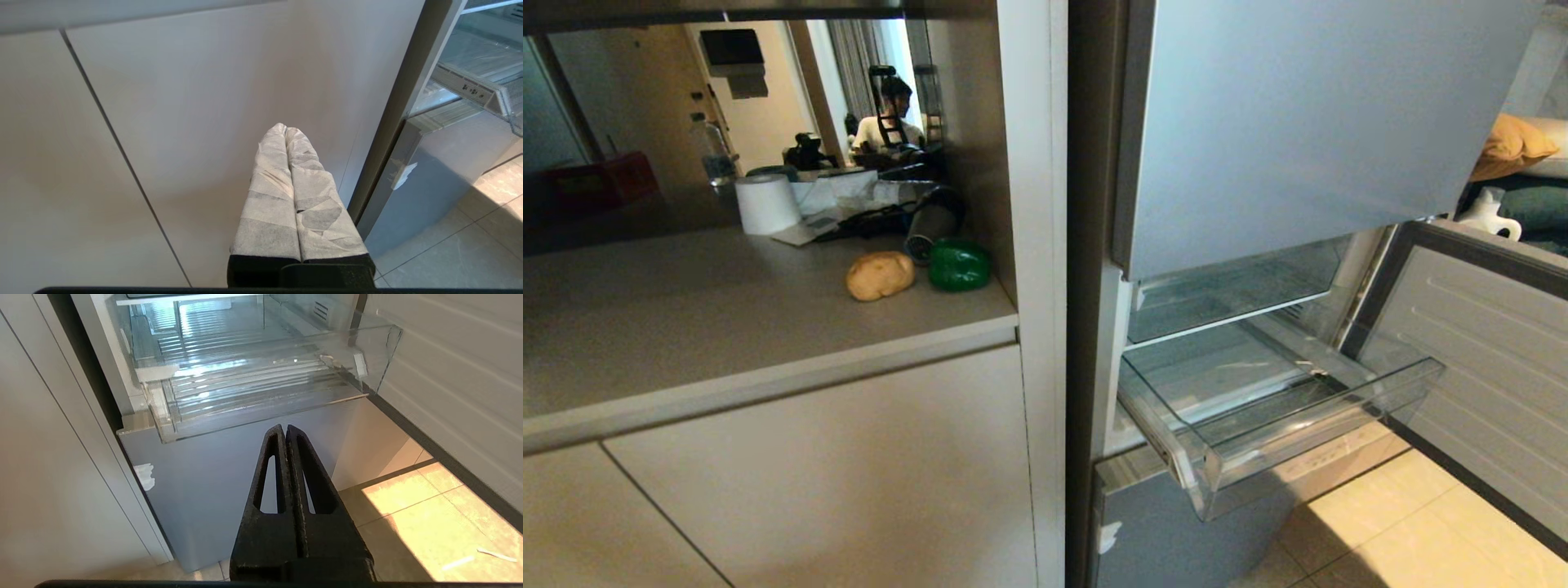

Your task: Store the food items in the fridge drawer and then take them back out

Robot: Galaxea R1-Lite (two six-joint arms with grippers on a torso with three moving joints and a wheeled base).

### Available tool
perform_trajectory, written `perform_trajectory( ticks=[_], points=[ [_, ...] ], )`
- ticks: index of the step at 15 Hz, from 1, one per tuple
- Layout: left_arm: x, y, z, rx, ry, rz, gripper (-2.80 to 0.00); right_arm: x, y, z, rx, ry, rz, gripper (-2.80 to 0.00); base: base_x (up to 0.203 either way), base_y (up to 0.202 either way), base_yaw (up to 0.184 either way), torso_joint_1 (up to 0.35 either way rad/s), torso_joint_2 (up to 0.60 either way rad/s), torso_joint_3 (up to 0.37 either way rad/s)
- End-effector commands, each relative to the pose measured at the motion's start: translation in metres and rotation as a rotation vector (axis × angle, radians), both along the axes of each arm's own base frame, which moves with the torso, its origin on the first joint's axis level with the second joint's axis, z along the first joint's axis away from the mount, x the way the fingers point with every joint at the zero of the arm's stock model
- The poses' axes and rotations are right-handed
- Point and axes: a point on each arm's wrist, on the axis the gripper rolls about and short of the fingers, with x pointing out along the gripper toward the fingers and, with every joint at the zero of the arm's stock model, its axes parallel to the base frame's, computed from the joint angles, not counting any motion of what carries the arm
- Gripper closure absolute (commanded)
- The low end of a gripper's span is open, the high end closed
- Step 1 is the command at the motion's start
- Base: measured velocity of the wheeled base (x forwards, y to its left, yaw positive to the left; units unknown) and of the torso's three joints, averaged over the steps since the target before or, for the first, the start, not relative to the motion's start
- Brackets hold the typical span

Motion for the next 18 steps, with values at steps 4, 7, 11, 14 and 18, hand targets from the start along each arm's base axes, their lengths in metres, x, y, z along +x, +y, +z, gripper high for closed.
perform_trajectory(
  ticks=[4,7,11,14,18],
  points=[
    [0.0001,0.0000,0.0001,-0.001,0.002,-0.001,0.00,0.0000,0.0002,0.0000,-0.046,0.000,0.008,0.00,0.000,0.000,0.000,0.148,-0.32,-0.168],
    [0.0001,0.0000,0.0001,-0.001,0.002,0.001,0.00,0.0002,0.0003,-0.0009,-0.093,0.004,0.014,0.00,0.000,0.000,0.000,0.135,-0.28,-0.146],
    [0.0001,0.0000,0.0001,-0.001,0.002,0.001,0.00,0.0002,0.0003,-0.0007,-0.087,0.002,0.013,0.00,0.000,0.000,0.000,0.100,-0.21,-0.102],
    [0.0001,0.0000,0.0001,-0.001,0.002,0.001,0.00,0.0002,0.0002,-0.0008,-0.080,0.003,0.013,0.00,0.000,0.000,0.000,0.085,-0.16,-0.091],
    [0.0001,0.0000,0.0001,-0.001,0.002,0.000,0.00,0.0002,0.0002,-0.0008,-0.078,0.003,0.012,0.00,0.000,0.000,0.000,0.000,0.00,0.000]
  ],
)
